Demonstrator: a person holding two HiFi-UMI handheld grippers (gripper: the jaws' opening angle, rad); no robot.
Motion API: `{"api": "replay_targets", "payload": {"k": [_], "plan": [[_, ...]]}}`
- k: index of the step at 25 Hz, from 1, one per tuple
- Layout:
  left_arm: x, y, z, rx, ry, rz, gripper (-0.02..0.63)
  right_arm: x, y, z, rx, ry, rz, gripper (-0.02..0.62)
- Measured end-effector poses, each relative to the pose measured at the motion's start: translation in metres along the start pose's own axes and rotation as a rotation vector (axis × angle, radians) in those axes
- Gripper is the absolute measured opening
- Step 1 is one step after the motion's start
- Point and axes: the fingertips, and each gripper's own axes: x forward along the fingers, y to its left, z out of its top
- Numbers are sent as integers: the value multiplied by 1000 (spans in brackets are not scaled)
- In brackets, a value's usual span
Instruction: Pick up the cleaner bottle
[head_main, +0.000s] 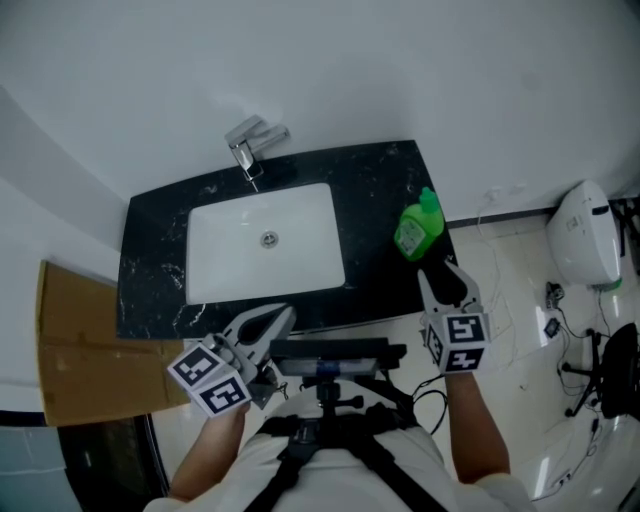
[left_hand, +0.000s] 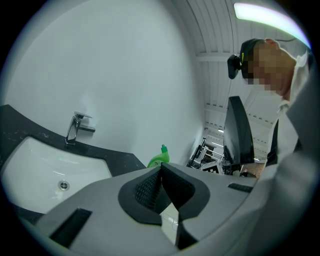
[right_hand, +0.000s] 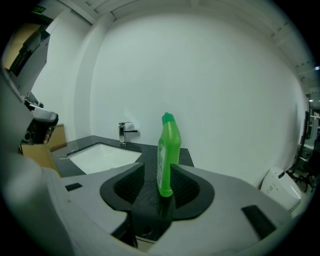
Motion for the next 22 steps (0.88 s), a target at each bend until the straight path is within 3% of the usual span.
{"api": "replay_targets", "payload": {"k": [22], "plan": [[1,1,-8,-25,16,29,-5,37,-8,-34,-1,48,0,167]]}}
